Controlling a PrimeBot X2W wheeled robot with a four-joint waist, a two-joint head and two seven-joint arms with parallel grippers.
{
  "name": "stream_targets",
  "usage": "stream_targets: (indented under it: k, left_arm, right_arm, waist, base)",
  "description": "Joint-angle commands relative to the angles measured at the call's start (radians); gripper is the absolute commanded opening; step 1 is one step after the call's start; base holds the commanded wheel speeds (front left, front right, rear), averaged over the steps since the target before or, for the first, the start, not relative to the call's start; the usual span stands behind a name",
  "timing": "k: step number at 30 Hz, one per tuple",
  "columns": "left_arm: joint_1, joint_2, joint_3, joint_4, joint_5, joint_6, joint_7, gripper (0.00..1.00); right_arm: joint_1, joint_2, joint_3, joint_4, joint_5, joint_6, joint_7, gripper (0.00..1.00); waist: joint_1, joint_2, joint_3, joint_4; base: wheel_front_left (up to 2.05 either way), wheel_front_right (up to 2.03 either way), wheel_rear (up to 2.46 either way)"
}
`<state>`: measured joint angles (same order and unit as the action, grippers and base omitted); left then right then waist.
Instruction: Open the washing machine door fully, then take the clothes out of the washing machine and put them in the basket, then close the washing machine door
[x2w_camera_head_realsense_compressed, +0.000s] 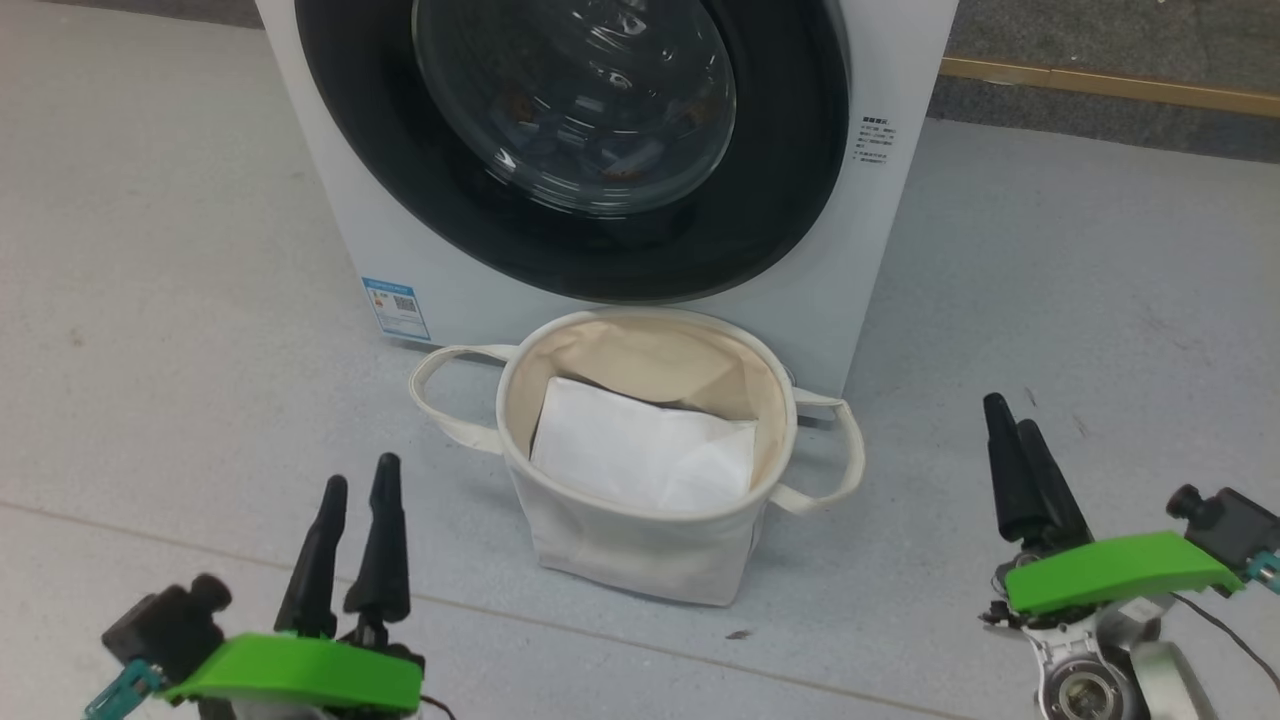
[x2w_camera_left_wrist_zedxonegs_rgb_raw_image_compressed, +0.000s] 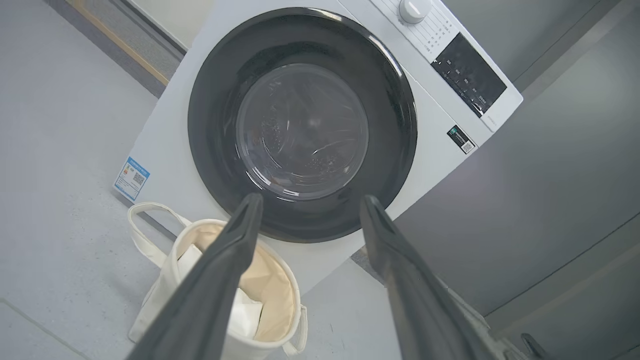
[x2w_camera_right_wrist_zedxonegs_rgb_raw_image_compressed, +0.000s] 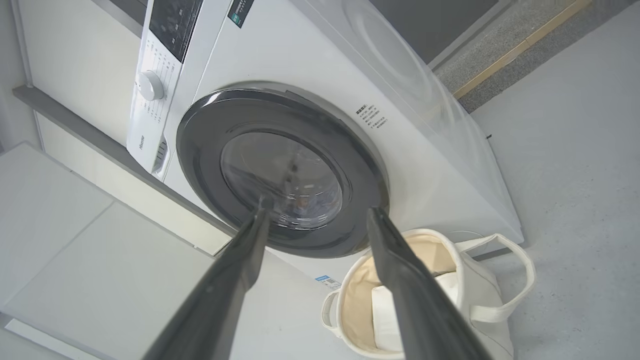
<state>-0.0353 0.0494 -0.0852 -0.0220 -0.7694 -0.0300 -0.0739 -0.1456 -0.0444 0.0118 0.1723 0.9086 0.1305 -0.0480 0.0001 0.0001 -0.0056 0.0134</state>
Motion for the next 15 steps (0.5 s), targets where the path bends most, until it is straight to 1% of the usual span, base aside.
stream_targets:
  k: [1,3,7,15]
  left_arm:
    - [-0.056,0.021,0.004,-0.049,0.046,0.005,-0.015,1.00]
    - [-0.060,0.035,-0.015,-0.050,0.097,0.014,-0.021,1.00]
    - [-0.067,0.062,-0.055,-0.043,0.193,0.050,-0.033,1.00]
    - [-0.081,0.098,-0.138,-0.014,0.304,0.098,-0.056,1.00]
  right_arm:
    - [-0.066,-0.016,0.019,-0.044,-0.038,0.000,-0.018,1.00]
    - [-0.071,-0.016,0.024,-0.046,-0.069,0.000,-0.024,1.00]
    - [-0.080,-0.018,0.038,-0.042,-0.137,0.000,-0.035,1.00]
    - [-0.095,-0.026,0.078,-0.012,-0.317,0.000,-0.061,1.00]
  waist:
    - [-0.0001,-0.0001,0.000,0.000]
    - [-0.0001,-0.0001,0.001,0.001]
    - [-0.0001,-0.0001,0.003,0.001]
    - [-0.0001,-0.0001,0.008,-0.001]
  base:
    - [0.00,0.00,0.00]
    - [0.00,0.00,0.00]
    - [0.00,0.00,0.00]
    - [0.00,0.00,0.00]
